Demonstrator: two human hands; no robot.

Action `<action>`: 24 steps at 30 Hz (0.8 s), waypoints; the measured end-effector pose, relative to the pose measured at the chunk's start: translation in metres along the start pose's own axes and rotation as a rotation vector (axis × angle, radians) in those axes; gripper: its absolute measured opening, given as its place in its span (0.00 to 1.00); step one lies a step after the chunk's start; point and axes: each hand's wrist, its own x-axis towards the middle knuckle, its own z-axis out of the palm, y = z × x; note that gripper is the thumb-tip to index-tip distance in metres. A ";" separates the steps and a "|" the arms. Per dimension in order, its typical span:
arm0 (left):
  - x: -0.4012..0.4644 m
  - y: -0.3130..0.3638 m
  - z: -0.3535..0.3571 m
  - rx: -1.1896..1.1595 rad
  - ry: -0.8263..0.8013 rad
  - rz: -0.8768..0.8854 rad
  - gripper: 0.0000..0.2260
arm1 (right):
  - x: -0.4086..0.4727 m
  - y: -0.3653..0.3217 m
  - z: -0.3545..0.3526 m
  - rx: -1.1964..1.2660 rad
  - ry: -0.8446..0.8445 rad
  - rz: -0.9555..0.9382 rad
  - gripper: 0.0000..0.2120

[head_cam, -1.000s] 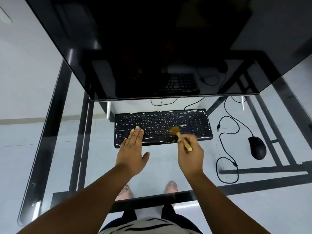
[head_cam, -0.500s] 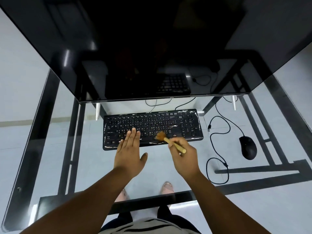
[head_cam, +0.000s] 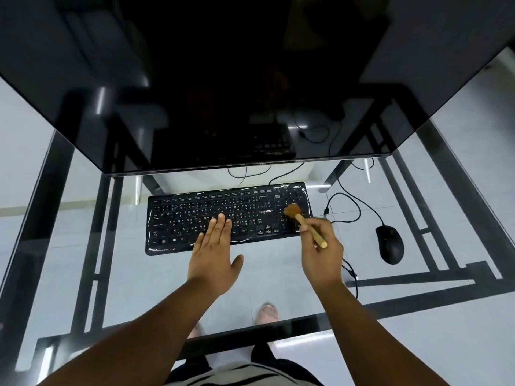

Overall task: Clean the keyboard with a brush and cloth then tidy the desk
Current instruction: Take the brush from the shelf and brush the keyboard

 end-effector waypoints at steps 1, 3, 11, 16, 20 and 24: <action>0.000 0.001 0.000 0.001 -0.002 -0.002 0.35 | 0.001 0.000 0.001 -0.008 -0.059 -0.006 0.03; 0.002 0.006 0.001 0.003 -0.003 -0.002 0.35 | 0.005 0.004 -0.001 -0.050 -0.072 -0.001 0.03; 0.006 0.017 0.004 0.011 -0.005 -0.007 0.35 | 0.005 0.013 -0.017 0.004 -0.063 0.015 0.06; 0.006 0.020 0.004 0.004 0.008 -0.016 0.35 | 0.002 0.018 -0.029 0.057 0.098 0.007 0.06; 0.002 0.011 0.001 -0.019 0.053 -0.037 0.33 | -0.002 0.013 -0.028 0.102 -0.081 -0.090 0.13; -0.003 -0.009 -0.007 -0.106 0.154 -0.096 0.29 | -0.007 0.013 -0.015 0.031 -0.238 -0.200 0.16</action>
